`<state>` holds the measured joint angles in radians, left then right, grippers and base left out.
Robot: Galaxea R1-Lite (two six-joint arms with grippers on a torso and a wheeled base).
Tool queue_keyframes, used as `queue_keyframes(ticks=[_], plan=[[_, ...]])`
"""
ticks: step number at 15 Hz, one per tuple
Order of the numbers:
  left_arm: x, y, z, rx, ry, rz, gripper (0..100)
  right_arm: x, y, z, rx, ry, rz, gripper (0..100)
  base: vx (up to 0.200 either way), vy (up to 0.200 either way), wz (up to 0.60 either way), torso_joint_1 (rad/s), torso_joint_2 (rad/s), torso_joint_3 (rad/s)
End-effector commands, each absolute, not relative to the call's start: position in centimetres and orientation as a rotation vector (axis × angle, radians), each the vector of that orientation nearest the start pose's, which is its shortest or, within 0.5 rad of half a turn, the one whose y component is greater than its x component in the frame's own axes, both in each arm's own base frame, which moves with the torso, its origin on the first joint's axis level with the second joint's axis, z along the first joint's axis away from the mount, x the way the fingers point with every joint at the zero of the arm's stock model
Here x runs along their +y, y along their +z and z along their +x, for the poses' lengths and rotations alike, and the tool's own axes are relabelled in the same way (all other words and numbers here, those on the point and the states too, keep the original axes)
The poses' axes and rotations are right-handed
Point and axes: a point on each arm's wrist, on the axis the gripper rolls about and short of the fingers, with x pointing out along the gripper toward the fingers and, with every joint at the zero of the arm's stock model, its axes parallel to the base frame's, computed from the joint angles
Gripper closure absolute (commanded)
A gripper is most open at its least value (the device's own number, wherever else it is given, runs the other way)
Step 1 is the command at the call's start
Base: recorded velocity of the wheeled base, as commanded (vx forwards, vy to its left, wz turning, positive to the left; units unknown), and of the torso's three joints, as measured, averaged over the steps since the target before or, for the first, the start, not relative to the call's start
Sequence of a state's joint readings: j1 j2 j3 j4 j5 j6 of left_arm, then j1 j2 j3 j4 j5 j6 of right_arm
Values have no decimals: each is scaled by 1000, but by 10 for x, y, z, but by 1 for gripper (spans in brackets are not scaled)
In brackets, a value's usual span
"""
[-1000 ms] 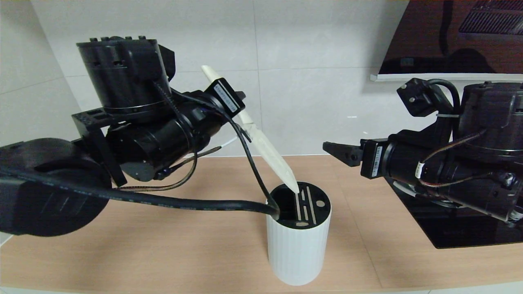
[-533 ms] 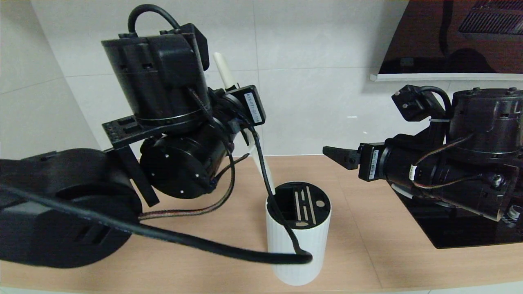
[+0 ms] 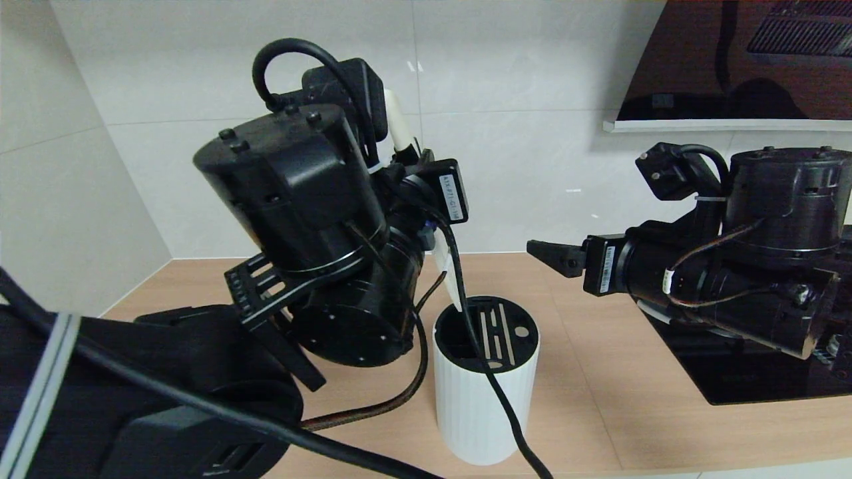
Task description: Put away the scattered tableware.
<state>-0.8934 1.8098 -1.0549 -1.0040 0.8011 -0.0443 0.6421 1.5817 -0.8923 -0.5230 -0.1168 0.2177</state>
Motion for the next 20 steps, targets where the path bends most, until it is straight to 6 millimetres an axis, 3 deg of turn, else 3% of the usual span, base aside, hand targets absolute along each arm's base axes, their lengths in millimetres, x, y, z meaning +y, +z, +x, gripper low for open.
queue_keyframes(ticks=[1, 8, 20], plan=[[-266, 236, 231, -141, -97, -200, 100, 171, 229, 232, 216, 505, 148, 0, 0, 0, 0, 0, 0, 0], [-284, 214, 228, -97, -135, -159, 100, 171, 226, 234, 226, 502, 145, 0, 0, 0, 0, 0, 0, 0], [-295, 179, 236, -30, -134, -89, 100, 171, 225, 235, 229, 497, 144, 0, 0, 0, 0, 0, 0, 0]])
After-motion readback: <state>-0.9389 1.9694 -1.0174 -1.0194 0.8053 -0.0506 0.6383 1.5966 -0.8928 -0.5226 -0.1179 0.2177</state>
